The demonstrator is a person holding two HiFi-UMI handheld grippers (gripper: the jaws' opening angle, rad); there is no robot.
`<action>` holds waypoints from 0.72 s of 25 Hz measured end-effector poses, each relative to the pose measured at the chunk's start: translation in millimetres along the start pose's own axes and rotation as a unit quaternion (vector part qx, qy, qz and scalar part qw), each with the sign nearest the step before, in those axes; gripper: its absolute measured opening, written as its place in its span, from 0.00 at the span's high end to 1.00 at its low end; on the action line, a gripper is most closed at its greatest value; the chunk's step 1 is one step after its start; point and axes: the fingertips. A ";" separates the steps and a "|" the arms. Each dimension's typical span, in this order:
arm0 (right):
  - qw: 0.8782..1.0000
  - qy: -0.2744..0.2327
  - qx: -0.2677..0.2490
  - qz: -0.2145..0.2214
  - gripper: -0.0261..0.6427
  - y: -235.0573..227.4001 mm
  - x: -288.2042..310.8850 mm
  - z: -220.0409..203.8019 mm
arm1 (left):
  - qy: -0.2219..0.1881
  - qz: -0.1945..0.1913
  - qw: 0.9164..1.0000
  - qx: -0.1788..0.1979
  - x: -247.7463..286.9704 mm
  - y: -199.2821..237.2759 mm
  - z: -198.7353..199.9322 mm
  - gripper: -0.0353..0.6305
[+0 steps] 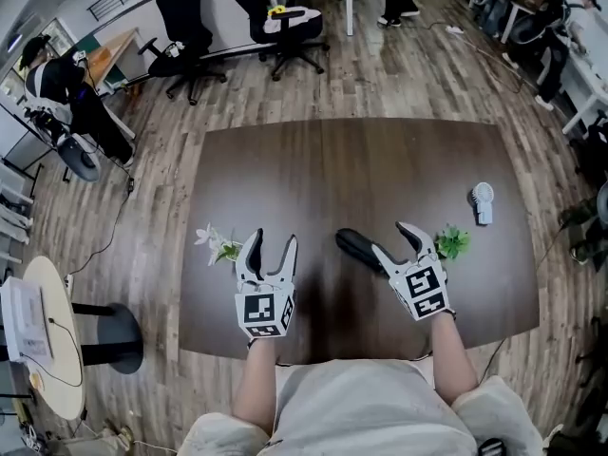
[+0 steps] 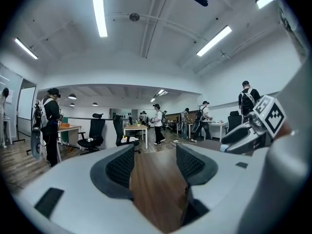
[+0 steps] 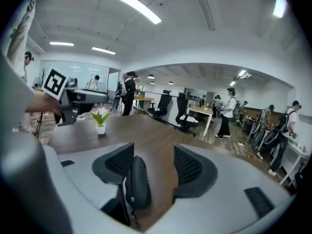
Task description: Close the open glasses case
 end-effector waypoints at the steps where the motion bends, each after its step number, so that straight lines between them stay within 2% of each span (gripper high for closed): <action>1: 1.000 0.018 -0.012 0.015 0.56 9.3 3.9 -9.7 | 0.003 -0.002 1.000 -0.002 -1.2 -1.7 -2.9 0.53; 6: 0.989 0.104 -0.083 0.063 0.52 42.8 21.5 -56.7 | 0.012 -0.005 1.000 -0.005 -5.5 -4.7 -10.0 0.53; 11: 0.968 0.175 -0.155 0.097 0.46 60.5 42.0 -105.5 | 0.014 -0.004 1.000 -0.003 -7.0 -1.9 -11.4 0.53; 18: 0.951 0.231 -0.173 0.111 0.47 60.2 60.3 -146.3 | 0.016 -0.012 1.000 -0.004 -10.8 -5.5 -9.9 0.53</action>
Point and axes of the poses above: the fingertips, and each gripper's own axes: x forward along the fingers, y to its left, z out of its top, and after that the axes turned 7 degrees about -y, right-handed
